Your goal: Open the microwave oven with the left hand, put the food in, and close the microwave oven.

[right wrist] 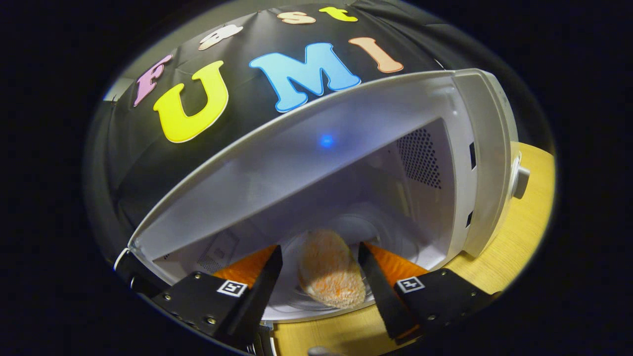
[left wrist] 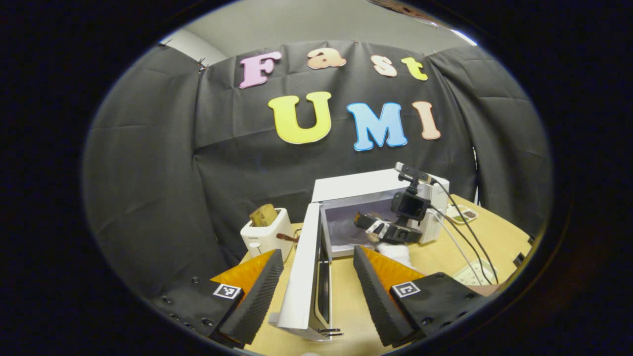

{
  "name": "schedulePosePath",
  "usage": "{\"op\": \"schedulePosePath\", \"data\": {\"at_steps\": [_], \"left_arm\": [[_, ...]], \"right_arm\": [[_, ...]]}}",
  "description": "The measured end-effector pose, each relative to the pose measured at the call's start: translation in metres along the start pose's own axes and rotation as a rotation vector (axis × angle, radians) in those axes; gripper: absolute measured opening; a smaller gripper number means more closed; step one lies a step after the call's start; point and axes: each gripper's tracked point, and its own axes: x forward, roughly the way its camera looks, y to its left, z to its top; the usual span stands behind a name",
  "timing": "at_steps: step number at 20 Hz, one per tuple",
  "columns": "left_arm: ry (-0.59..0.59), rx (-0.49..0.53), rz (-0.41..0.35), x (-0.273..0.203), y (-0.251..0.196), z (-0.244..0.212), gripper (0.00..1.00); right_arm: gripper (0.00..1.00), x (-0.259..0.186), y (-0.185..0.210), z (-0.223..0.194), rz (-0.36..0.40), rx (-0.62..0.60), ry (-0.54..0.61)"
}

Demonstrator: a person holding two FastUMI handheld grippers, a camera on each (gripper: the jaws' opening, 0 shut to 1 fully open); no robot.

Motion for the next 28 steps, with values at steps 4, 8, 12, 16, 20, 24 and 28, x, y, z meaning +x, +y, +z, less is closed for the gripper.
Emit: {"op": "schedulePosePath", "data": {"at_steps": [4,8,12,16,20,24,28], "left_arm": [[-0.012,-0.03,-0.006,-0.005,-0.005,0.003,0.95],[-0.044,-0.024,0.0,-0.007,-0.002,0.015,0.94],[-0.098,-0.006,0.029,-0.009,0.014,0.033,0.95],[-0.101,-0.003,0.068,-0.012,0.039,0.034,0.95],[-0.113,0.02,0.147,-0.019,0.072,0.032,0.94],[-0.102,0.01,0.188,-0.025,0.096,0.015,0.95],[-0.067,0.02,0.237,-0.027,0.122,-0.023,0.94]], "right_arm": [[0.97,-0.011,-0.015,0.002,-0.01,-0.004,0.018],[0.97,-0.046,-0.022,0.019,0.038,-0.032,0.031],[0.97,-0.101,-0.027,0.054,0.109,-0.108,0.033],[0.96,-0.162,-0.032,0.096,0.236,-0.262,0.045],[0.96,-0.231,-0.046,0.172,0.259,-0.41,-0.115],[0.96,-0.283,-0.057,0.217,0.27,-0.491,-0.213],[0.96,-0.32,-0.083,0.227,0.237,-0.473,-0.172]]}}
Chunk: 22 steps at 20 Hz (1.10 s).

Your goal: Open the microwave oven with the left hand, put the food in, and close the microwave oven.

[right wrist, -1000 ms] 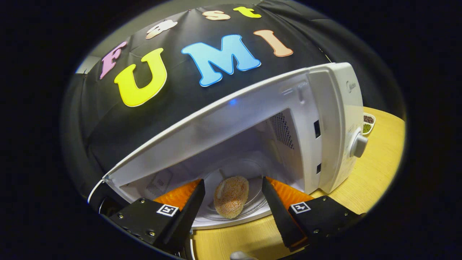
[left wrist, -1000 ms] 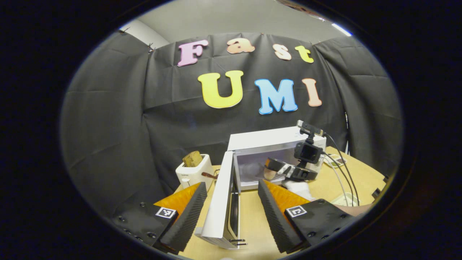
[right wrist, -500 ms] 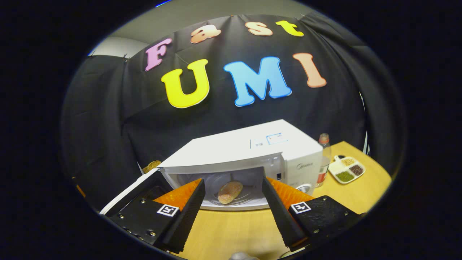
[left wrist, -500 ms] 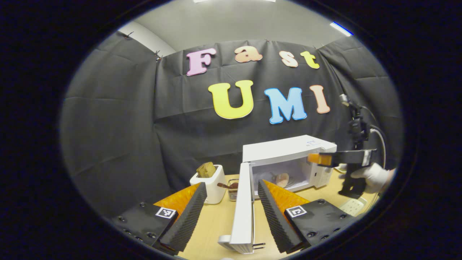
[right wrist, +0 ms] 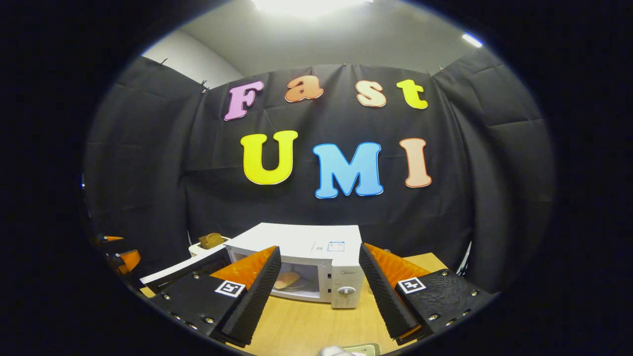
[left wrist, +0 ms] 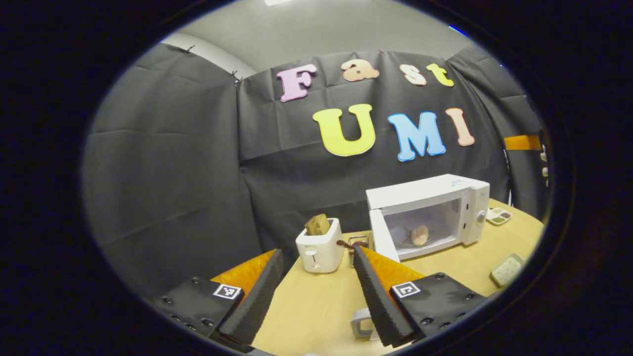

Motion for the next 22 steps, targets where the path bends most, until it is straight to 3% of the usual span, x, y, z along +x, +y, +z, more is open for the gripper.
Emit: {"op": "schedulePosePath", "data": {"at_steps": [6,9,14,17,22], "left_arm": [[0.106,-0.001,0.073,0.0,0.042,-0.073,0.94],[0.158,-0.037,0.059,-0.001,0.032,-0.102,0.95],[0.143,0.069,-0.02,-0.003,-0.013,-0.103,0.93],[0.147,0.035,-0.108,-0.009,-0.052,-0.101,0.92],[0.112,0.071,-0.259,-0.013,-0.136,-0.091,0.92]], "right_arm": [[0.96,-0.038,-0.009,0.008,-0.01,-0.011,0.041],[0.96,-0.042,-0.016,0.005,-0.02,-0.023,0.064],[0.96,-0.046,-0.023,0.006,-0.048,0.024,0.085],[0.96,-0.052,-0.025,0.003,-0.051,0.019,0.097],[0.96,-0.06,-0.031,-0.006,-0.067,0.035,0.133]]}}
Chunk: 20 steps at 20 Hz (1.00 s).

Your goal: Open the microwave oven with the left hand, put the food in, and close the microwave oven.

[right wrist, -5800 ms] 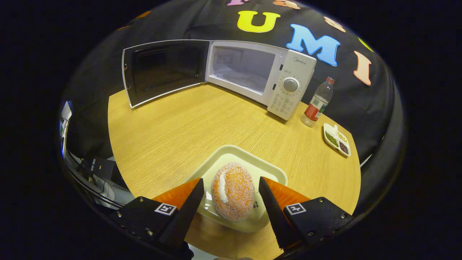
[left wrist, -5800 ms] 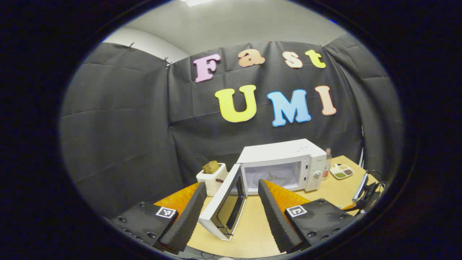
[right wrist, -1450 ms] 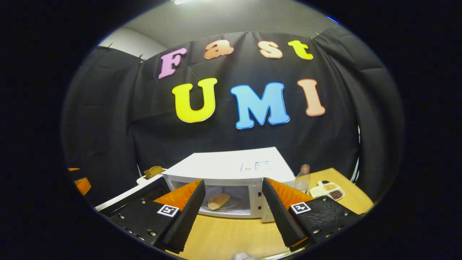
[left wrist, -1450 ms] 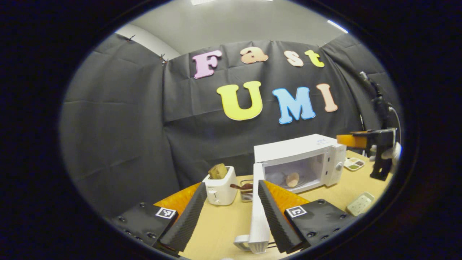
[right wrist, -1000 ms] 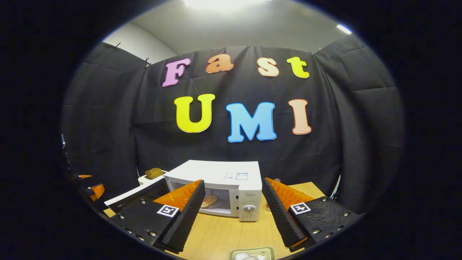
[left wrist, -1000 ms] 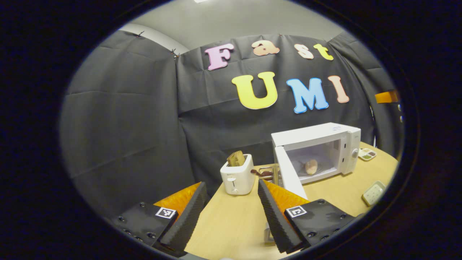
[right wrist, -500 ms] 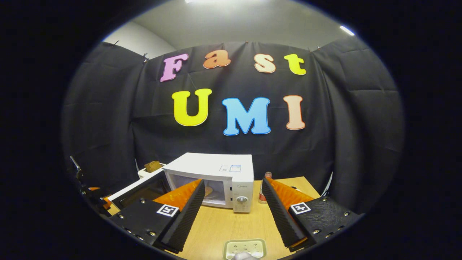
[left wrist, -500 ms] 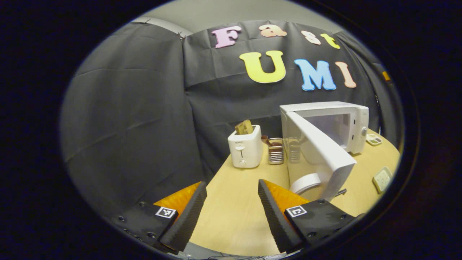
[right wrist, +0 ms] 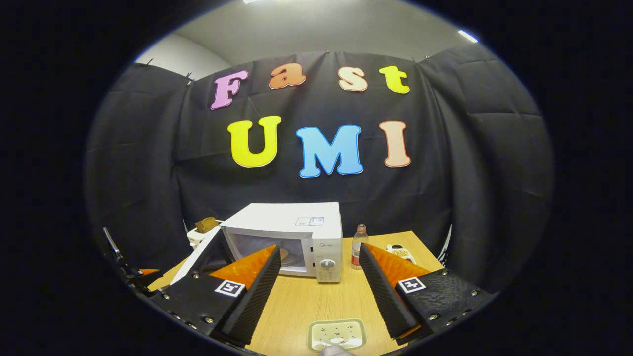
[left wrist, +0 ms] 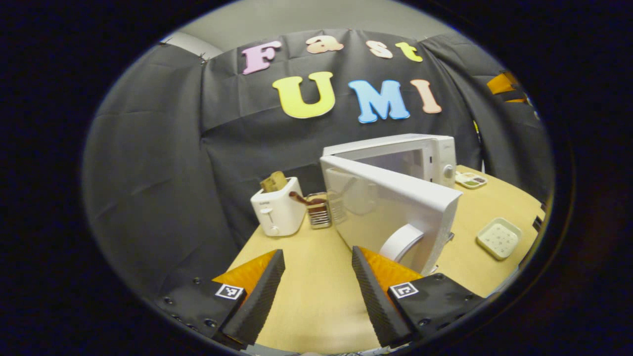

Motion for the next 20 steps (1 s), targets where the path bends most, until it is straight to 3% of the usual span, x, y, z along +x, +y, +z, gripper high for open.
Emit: {"op": "schedulePosePath", "data": {"at_steps": [11,20], "left_arm": [[-0.032,0.019,-0.27,0.045,-0.154,0.035,0.94],[-0.05,0.013,-0.296,0.106,-0.206,0.066,0.94]], "right_arm": [[0.96,-0.017,-0.056,-0.015,-0.083,0.032,0.059],[0.96,-0.022,-0.107,-0.022,-0.164,0.059,0.091]]}}
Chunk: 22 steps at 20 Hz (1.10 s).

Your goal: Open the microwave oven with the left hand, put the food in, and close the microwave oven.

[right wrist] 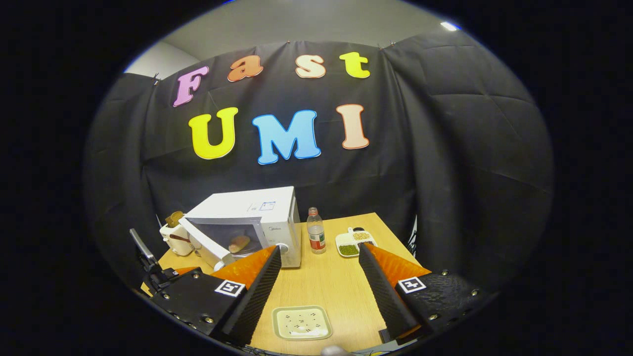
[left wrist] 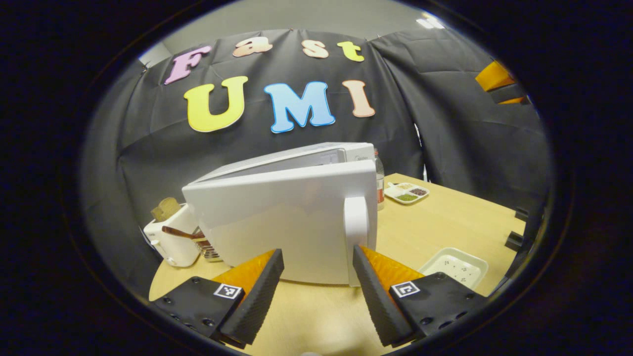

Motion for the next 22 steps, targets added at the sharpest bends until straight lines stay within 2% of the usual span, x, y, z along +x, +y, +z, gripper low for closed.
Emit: {"op": "schedulePosePath", "data": {"at_steps": [2,7,16,20,22], "left_arm": [[-0.005,-0.028,-0.009,0.019,-0.006,0.003,0.94],[-0.033,-0.018,-0.016,0.056,-0.014,0.02,0.94],[-0.044,-0.05,0.025,0.111,-0.017,0.04,0.94],[-0.044,-0.061,0.069,0.129,-0.011,0.048,0.94],[-0.04,-0.084,0.059,0.132,-0.015,0.047,0.95]], "right_arm": [[0.96,0.003,-0.004,-0.003,-0.008,-0.008,0.013],[0.97,0.01,-0.004,-0.005,-0.004,-0.003,0.027],[0.97,0.025,-0.003,-0.008,-0.002,0.013,0.034],[0.97,0.03,-0.005,-0.011,0.003,0.019,0.043],[0.97,0.031,-0.007,-0.013,0.009,0.013,0.046]]}}
